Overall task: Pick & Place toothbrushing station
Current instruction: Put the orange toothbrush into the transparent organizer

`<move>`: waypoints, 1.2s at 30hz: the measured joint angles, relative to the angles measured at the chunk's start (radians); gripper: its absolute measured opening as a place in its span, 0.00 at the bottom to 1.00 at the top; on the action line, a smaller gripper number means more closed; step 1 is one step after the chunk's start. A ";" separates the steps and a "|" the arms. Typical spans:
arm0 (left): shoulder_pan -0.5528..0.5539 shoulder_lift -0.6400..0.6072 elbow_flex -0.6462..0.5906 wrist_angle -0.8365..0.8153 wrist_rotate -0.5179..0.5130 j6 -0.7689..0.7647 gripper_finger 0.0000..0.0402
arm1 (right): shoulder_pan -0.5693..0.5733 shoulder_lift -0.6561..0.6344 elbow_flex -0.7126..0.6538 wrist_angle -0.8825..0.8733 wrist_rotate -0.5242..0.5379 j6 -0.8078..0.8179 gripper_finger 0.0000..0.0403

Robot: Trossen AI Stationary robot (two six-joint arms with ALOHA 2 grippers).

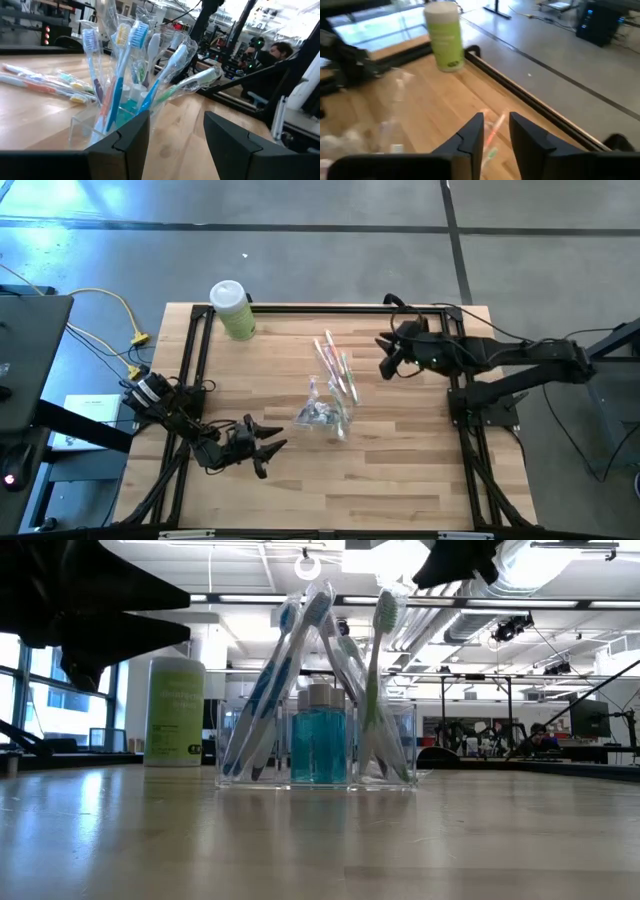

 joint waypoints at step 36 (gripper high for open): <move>0.002 0.000 0.000 -0.005 0.000 0.029 0.45 | -0.490 0.539 -0.001 -0.066 -0.631 0.342 0.68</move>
